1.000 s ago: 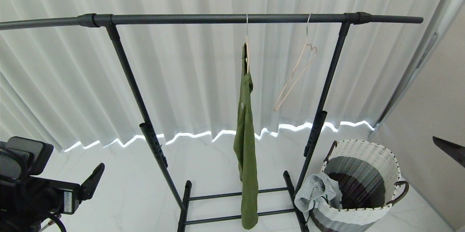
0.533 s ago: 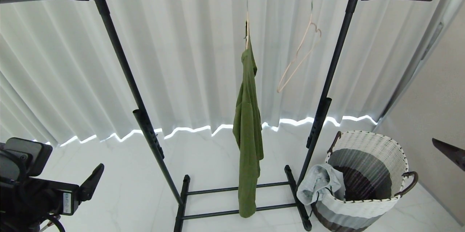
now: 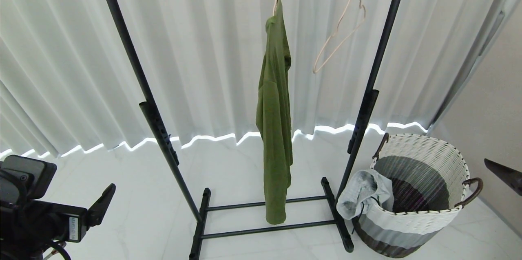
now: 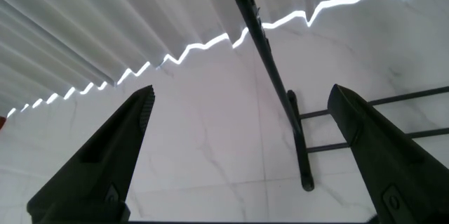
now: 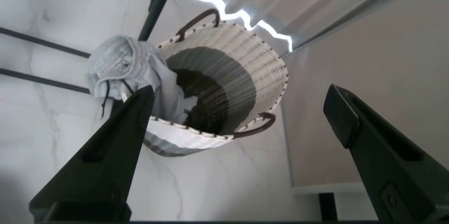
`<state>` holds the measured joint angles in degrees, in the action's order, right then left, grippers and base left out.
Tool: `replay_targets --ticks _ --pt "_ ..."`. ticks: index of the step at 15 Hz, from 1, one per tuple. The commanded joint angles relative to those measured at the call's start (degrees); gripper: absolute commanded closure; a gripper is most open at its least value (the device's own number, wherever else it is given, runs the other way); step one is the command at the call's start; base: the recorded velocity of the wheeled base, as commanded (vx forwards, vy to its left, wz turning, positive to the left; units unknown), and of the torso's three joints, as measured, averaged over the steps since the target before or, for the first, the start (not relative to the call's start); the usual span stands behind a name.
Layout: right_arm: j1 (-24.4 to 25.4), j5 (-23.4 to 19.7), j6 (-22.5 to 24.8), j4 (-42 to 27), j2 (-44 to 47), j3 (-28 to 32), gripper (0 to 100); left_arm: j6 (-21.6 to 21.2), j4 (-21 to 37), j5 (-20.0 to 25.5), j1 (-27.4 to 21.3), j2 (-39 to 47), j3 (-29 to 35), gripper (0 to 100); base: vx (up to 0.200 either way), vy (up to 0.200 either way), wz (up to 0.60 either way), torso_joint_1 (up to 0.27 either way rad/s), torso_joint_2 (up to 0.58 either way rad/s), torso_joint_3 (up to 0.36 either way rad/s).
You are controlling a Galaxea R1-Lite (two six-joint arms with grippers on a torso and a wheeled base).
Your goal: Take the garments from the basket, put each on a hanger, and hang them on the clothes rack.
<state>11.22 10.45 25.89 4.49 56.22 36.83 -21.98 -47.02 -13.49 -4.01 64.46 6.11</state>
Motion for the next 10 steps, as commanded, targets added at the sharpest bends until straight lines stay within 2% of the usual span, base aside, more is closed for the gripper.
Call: replay_targets --ticks 1,6,10 --pt "0.03 0.01 0.03 0.00 0.11 -0.35 0 0.01 0.00 -0.04 -0.03 -0.74 -0.22 0 0.000 0.000 0.00 -0.168 0.47 0.310" --pt "0.03 0.01 0.03 0.00 0.11 -0.79 0 0.01 0.00 -0.04 -0.03 -1.27 -0.83 0 0.000 0.000 0.00 -0.136 0.45 0.312" --pt "0.03 0.01 0.03 0.17 0.11 -1.14 0 0.01 0.00 -0.04 -0.03 -1.36 -1.10 0 0.000 0.000 0.00 -0.032 0.14 0.104"
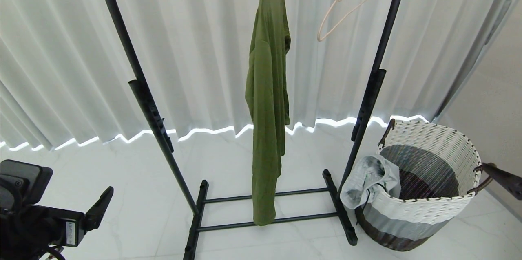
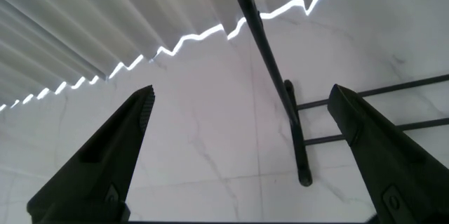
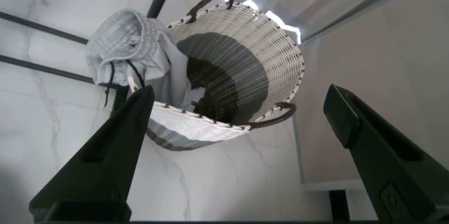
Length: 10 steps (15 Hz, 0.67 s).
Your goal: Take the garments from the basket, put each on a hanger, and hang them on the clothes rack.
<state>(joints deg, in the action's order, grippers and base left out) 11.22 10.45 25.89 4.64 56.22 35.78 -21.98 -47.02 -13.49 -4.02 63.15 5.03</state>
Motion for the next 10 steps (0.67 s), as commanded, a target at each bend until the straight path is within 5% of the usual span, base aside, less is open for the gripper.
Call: replay_targets --ticks 1,6,10 --pt "0.03 0.01 0.03 0.01 0.11 -0.18 0 0.01 0.00 -0.04 -0.11 -0.04 -0.11 0 0.000 -0.200 0.00 -0.002 0.04 0.036" --pt "0.03 0.01 0.12 0.01 0.03 -0.62 0 0.01 0.00 0.40 -0.28 -0.74 -0.11 0 0.000 -0.200 0.00 -0.003 0.01 0.010" --pt "0.12 -0.25 0.30 -0.07 0.29 -0.71 0 -0.08 0.09 0.31 -0.28 -0.83 -0.90 0 0.200 0.000 0.00 0.002 0.00 0.005"
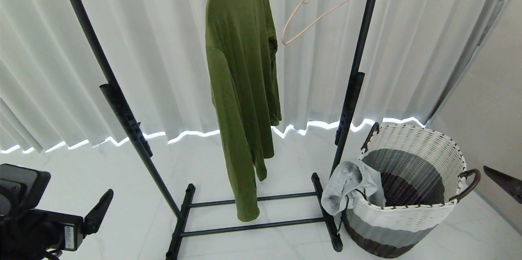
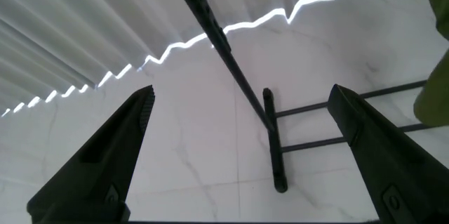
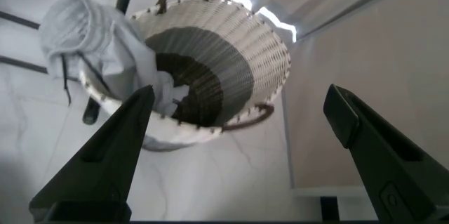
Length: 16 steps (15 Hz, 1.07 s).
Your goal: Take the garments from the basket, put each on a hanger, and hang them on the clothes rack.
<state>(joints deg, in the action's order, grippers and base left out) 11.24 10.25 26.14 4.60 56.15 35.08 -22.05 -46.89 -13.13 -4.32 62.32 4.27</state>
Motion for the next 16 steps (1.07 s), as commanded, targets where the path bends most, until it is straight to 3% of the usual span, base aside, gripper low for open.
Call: replay_targets --ticks 1,8,12,16 --pt "0.10 -0.14 0.05 -0.03 0.54 -0.10 0 -0.01 -0.05 -0.05 0.01 0.00 -0.14 0 0.200 0.000 0.00 0.002 0.00 0.007" --pt "5.72 -0.76 -1.79 0.06 7.92 -2.48 0 -0.01 0.04 0.12 -0.17 0.96 0.22 0 0.200 0.000 0.00 0.004 0.00 0.002" --pt "16.18 1.17 -9.70 4.98 18.65 -8.89 0 -0.27 -0.05 1.97 -3.24 0.52 0.22 0 0.000 0.000 0.00 0.000 0.00 0.000" --pt "18.73 2.93 -14.54 15.27 32.71 -10.30 0 -0.54 0.04 2.06 -3.42 0.79 -0.22 0 0.000 0.000 0.00 0.000 0.00 0.000"
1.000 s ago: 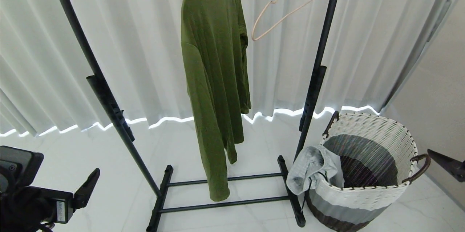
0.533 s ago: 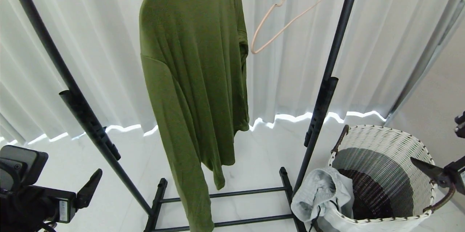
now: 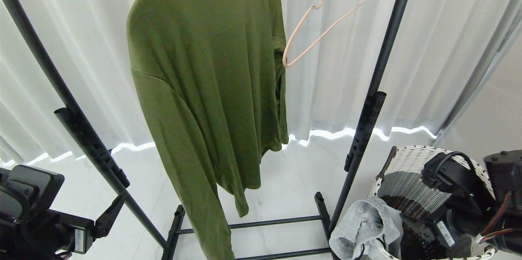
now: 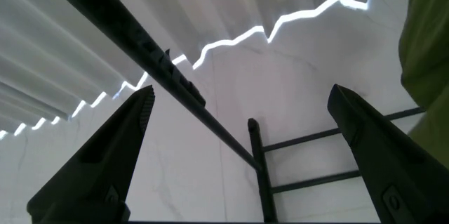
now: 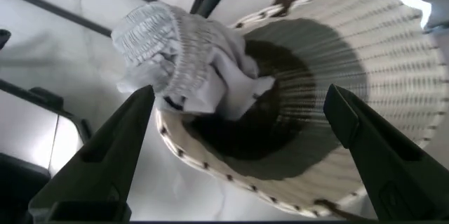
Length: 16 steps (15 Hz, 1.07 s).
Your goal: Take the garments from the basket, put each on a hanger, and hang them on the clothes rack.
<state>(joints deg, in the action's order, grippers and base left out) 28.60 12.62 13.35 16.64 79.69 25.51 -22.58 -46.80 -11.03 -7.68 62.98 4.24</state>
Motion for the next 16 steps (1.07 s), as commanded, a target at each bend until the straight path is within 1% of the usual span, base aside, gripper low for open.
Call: replay_targets --ticks 1,3,5,6,8,11,15,16 --pt "1.28 1.45 -2.10 5.33 12.24 -0.64 0 -0.01 -0.05 -0.04 -0.23 0.04 -0.29 0 0.000 0.000 0.00 0.000 0.00 0.000" --pt "0.58 7.07 -2.89 7.79 17.34 -0.29 0 -0.01 -0.05 -0.13 -0.76 -0.05 -0.38 0 0.000 0.000 0.00 0.000 0.00 0.000" --pt "0.49 7.77 -6.32 9.90 20.68 0.68 0 -0.01 -0.05 -0.13 -1.37 -0.22 -0.99 0 0.000 0.000 0.00 0.000 0.00 0.000" --pt "0.49 7.86 -7.20 10.17 21.38 1.20 0 -0.01 -0.05 -0.13 -1.64 -0.22 -1.17 0 0.000 0.000 0.00 0.000 0.00 0.000" --pt "0.58 7.86 -10.27 11.75 24.02 3.58 0 -0.01 -0.05 -0.13 -2.95 -0.22 -1.43 0 0.000 0.000 0.00 0.000 0.00 0.000" --pt "0.49 8.39 -10.71 12.10 26.57 4.54 0 -0.01 -0.05 -0.22 -3.57 -0.13 -1.43 0 0.000 0.000 0.00 0.000 0.00 0.000" --pt "0.49 11.20 -10.71 16.58 29.29 4.46 0 -0.10 -0.05 -0.31 -3.57 -0.22 -1.61 0 0.000 0.000 0.00 0.000 0.00 0.000" --pt "0.58 11.55 -10.71 17.20 29.47 4.37 100 -0.01 -0.05 -0.31 -3.57 -0.22 -1.61 0 0.000 0.000 0.00 0.000 0.00 0.000"
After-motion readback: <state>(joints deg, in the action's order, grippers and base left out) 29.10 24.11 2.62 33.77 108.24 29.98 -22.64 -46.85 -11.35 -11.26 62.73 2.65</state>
